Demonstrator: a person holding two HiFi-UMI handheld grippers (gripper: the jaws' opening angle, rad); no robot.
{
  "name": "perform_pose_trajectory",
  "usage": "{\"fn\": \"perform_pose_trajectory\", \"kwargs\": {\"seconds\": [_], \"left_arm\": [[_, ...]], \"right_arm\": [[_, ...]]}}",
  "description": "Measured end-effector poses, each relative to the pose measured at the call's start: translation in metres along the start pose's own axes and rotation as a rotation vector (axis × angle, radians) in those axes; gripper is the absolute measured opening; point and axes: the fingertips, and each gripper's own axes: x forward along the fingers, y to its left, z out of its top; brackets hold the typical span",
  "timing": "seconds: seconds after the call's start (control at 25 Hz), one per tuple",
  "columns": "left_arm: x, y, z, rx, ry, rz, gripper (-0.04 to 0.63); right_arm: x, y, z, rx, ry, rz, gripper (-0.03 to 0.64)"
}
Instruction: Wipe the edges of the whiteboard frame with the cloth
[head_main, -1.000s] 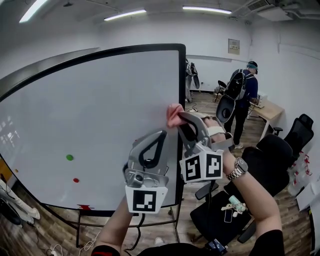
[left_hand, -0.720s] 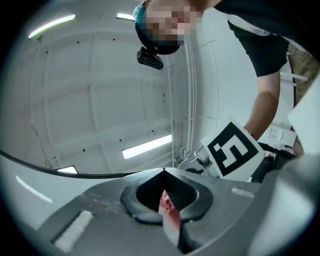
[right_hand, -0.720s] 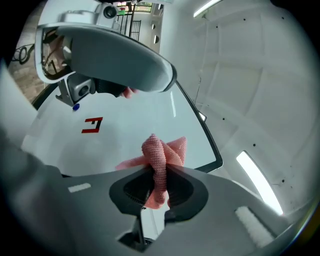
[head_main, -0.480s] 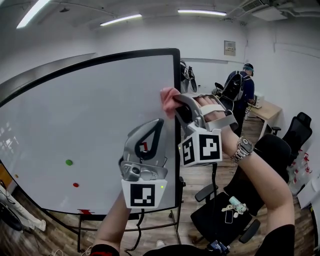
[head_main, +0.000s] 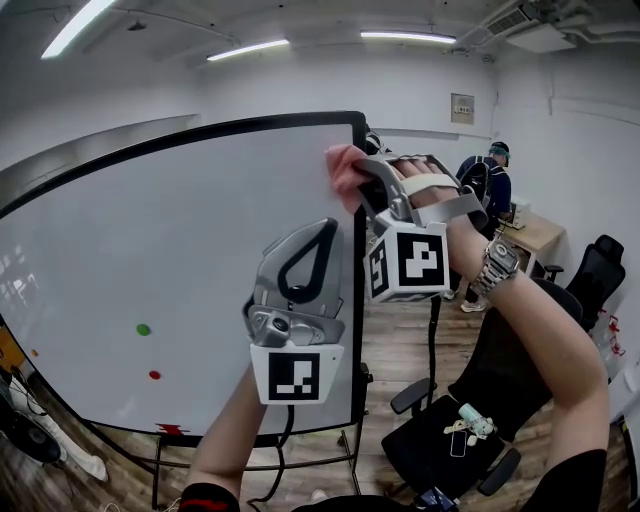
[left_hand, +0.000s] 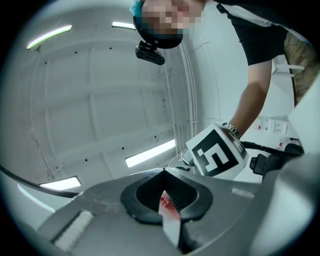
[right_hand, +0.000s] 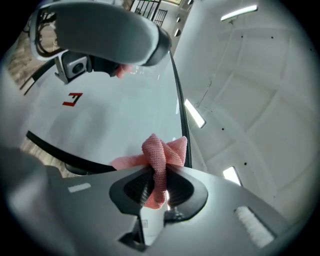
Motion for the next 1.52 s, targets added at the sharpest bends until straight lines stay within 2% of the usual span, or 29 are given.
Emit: {"fn": "perform_pose_trajectory", "kwargs": {"seconds": [0.36,0.48,0.72,1.2,1.52], "left_arm": [[0.009,0.004,0.004,0.025,-0.02,0.004,-0.003],[0.012,0.006,0.003,0.023,-0.017,0.007,-0.003],[0.01,0.011,-0.001,0.011,-0.021,0.012,-0.003],[0.013,0.012,-0.011,-0.016,-0.005,0.009,-0.003],[0.007,0.007,-0.017,-0.019,0.01,0.007,-0.003]], "right_arm": [[0.017,-0.029,-0.013,-0.088,0.018,-0.019,0.052],[0.022,-0.04,-0.014,-0.125,0.01,-0.055,0.052],[0.031,-0.065,-0.015,-0.072,0.025,-0.102,0.052],[0.04,-0.062,-0.014,-0.05,0.023,-0.123,0.051],[0.038,-0.056,-0.014,-0.079,0.025,-0.128,0.049]]}}
